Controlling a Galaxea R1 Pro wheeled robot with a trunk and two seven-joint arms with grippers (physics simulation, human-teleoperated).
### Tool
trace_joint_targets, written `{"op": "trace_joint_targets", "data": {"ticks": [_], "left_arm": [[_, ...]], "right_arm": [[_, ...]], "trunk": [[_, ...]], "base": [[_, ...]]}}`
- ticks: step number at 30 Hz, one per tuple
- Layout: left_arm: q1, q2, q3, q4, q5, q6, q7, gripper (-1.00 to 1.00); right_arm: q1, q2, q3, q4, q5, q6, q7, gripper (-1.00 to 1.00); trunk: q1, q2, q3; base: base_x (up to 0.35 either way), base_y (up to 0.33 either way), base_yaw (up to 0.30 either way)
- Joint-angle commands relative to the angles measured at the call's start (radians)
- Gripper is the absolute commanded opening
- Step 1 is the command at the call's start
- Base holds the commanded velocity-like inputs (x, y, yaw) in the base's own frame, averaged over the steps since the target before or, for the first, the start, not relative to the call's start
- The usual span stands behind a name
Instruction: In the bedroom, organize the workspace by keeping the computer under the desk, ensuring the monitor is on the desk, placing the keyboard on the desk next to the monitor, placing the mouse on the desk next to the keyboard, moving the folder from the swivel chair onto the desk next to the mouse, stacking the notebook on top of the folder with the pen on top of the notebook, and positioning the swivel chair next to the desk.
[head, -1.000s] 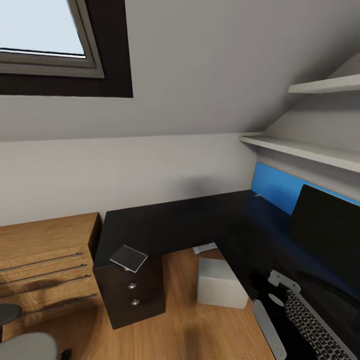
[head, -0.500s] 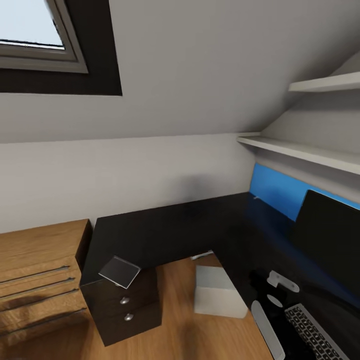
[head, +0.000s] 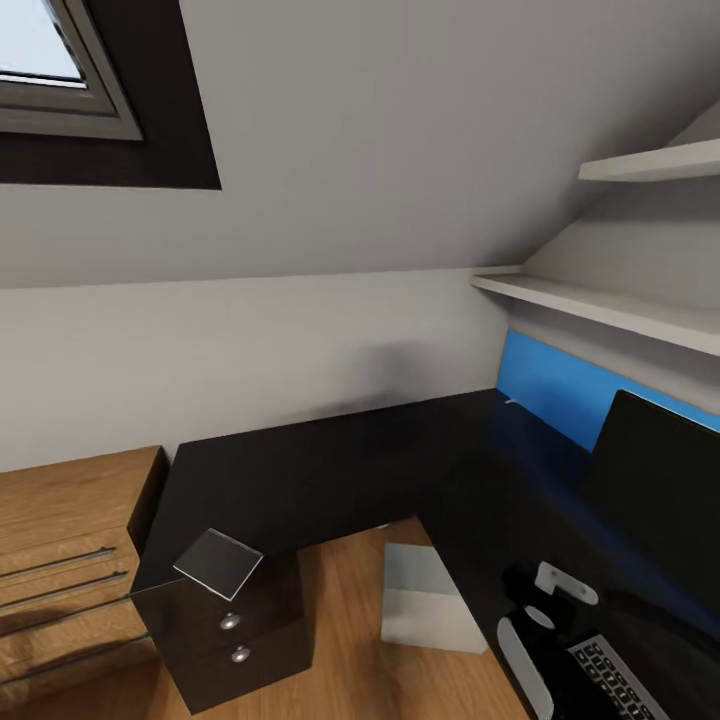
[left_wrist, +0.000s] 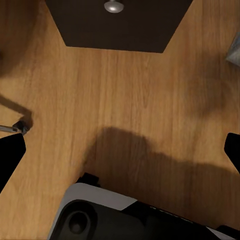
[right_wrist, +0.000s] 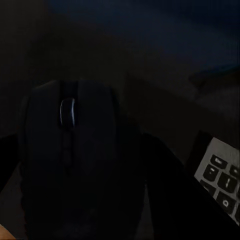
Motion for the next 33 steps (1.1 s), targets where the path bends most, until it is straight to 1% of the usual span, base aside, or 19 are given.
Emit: {"op": "trace_joint_targets", "data": {"ticks": [1, 5, 9, 13, 17, 18, 27, 29, 33], "left_arm": [[0.0, 0.0, -0.002, -0.003, 0.008, 0.004, 0.007, 1.0], [0.0, 0.0, -0.001, -0.006, 0.009, 0.004, 0.009, 1.0], [0.0, -0.001, 0.001, -0.027, 0.012, 0.004, 0.012, 1.0], [0.0, -0.002, 0.001, -0.035, 0.014, 0.004, 0.012, 1.0], [0.0, -0.003, 0.001, -0.036, 0.015, 0.004, 0.012, 1.0], [0.0, -0.003, 0.0, -0.036, 0.015, 0.004, 0.013, 1.0], [0.0, -0.003, 0.0, -0.037, 0.013, 0.004, 0.015, 1.0], [0.0, -0.003, 0.0, -0.037, 0.014, 0.004, 0.016, 1.0], [0.0, -0.003, 0.0, -0.037, 0.013, 0.004, 0.017, 1.0]], "right_arm": [[-0.013, -0.001, 0.005, 0.03, 0.003, -0.01, -0.009, -1.0], [-0.045, 0.0, 0.005, 0.101, 0.012, -0.026, -0.007, -1.0], [-0.086, -0.002, 0.005, 0.184, 0.014, -0.063, -0.004, -1.0], [-0.122, -0.004, 0.005, 0.253, 0.014, -0.079, 0.032, -1.0], [-0.138, -0.006, 0.005, 0.288, 0.014, -0.085, 0.059, -1.0], [-0.14, -0.01, 0.005, 0.293, 0.014, -0.086, 0.063, -1.0], [-0.156, -0.025, 0.001, 0.326, 0.01, -0.087, 0.07, -1.0], [-0.167, -0.026, -0.001, 0.344, 0.008, -0.087, 0.07, -1.0], [-0.198, -0.038, -0.002, 0.405, -0.003, -0.087, 0.069, -1.0]], "trunk": [[0.001, -0.002, -0.002], [0.001, -0.002, -0.002], [0.001, -0.002, -0.002], [0.001, -0.002, -0.002], [0.016, -0.03, -0.015], [0.02, -0.037, -0.018], [0.054, -0.1, -0.046], [0.062, -0.114, -0.052], [0.077, -0.142, -0.065]], "base": [[0.004, -0.006, 0.0], [0.001, -0.002, 0.0], [0.0, 0.0, 0.0], [0.0, 0.0, 0.0], [0.0, 0.0, 0.0], [0.0, 0.0, 0.0], [0.0, 0.0, 0.0], [0.0, 0.0, 0.0], [0.0, 0.0, 0.0]]}}
